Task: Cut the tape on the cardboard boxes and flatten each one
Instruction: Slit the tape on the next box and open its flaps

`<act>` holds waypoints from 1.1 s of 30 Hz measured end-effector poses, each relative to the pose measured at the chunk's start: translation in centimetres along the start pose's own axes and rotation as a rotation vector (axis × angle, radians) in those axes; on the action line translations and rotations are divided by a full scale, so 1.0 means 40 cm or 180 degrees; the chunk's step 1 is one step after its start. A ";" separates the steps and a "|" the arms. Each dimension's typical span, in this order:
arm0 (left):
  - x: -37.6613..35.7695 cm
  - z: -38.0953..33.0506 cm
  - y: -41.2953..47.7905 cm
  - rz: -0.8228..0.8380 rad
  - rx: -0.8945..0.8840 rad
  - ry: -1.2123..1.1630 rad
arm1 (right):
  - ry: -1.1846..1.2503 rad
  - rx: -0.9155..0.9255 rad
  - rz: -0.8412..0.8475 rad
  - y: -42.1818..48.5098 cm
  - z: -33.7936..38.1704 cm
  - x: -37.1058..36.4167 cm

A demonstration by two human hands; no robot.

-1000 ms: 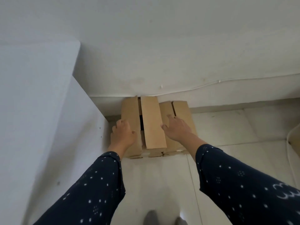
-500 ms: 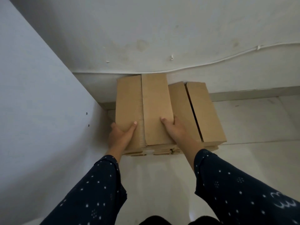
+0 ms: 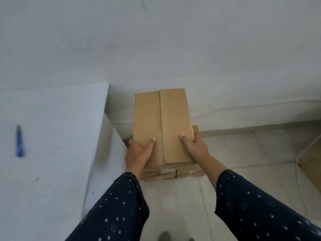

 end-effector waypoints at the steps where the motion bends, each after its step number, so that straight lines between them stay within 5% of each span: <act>1: 0.047 -0.032 -0.037 -0.0020 -0.0038 0.0007 | 0.0026 0.0049 0.0002 -0.047 0.047 0.020; 12: 0.526 -0.081 -0.221 -0.0354 -0.0212 -0.0286 | 0.0388 0.0259 0.0448 -0.444 0.426 -0.047; 24: 1.027 0.316 -0.169 -0.0263 -0.0525 0.0193 | 0.0882 0.0193 0.0737 -0.755 0.530 -0.583; 33: 1.191 0.520 -0.036 0.0132 -0.0384 0.0223 | 0.0566 0.0190 0.0669 -0.781 0.601 -0.911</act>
Point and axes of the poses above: each hand's wrist, its own y-axis towards the middle knuckle, its own x-axis out of the back of the hand, z = x × y, the point moved 1 cm from there along y, towards the middle knuckle, and after that the axes turned 8 degrees about y, right-handed, at the moved point
